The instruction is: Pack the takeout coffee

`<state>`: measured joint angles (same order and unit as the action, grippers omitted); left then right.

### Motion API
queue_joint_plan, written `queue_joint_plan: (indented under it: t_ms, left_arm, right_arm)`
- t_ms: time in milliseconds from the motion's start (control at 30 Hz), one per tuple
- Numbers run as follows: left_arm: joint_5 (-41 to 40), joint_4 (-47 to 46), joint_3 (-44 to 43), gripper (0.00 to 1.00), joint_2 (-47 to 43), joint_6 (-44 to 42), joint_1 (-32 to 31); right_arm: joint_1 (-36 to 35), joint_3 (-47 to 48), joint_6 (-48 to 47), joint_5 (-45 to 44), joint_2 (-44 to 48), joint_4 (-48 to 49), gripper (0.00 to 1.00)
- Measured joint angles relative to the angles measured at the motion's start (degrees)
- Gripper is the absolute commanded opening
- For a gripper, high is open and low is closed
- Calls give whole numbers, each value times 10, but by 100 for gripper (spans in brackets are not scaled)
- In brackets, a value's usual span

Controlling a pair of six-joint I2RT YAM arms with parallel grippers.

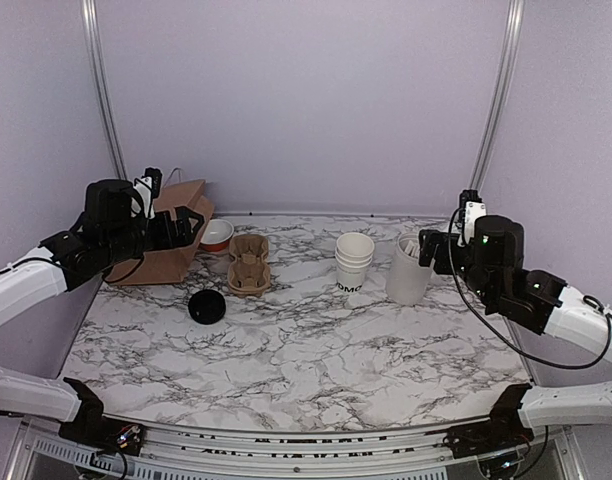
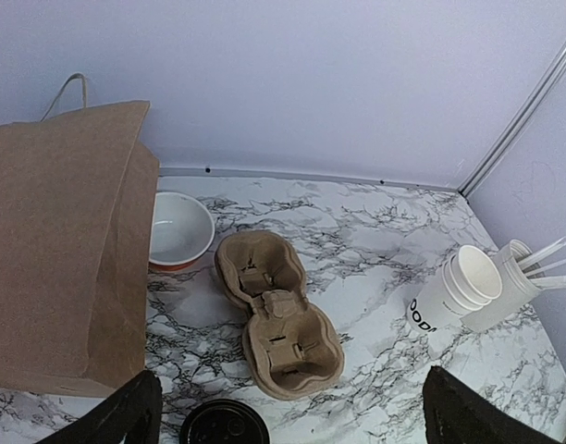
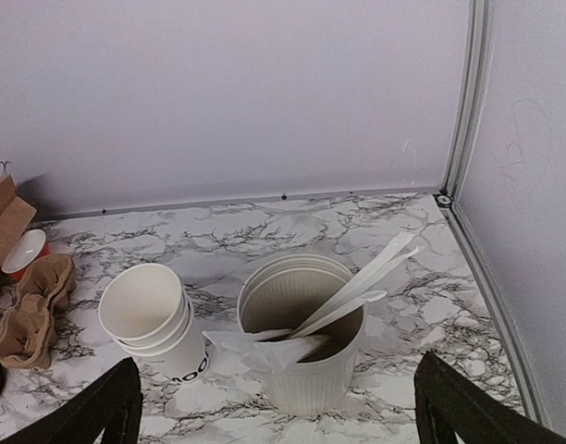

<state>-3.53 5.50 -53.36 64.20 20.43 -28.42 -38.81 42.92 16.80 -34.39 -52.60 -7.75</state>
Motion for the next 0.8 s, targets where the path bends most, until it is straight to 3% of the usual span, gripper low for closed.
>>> queue_joint_plan:
  t_ms: [533,800]
  left_arm:
    - [-9,5,-7,99,17,2,0]
    - [29,10,-19,99,30,-1,0]
  right_arm:
    - [0,39,-18,9,-4,-31,100]
    - [2,76,-24,30,-27,-72,100]
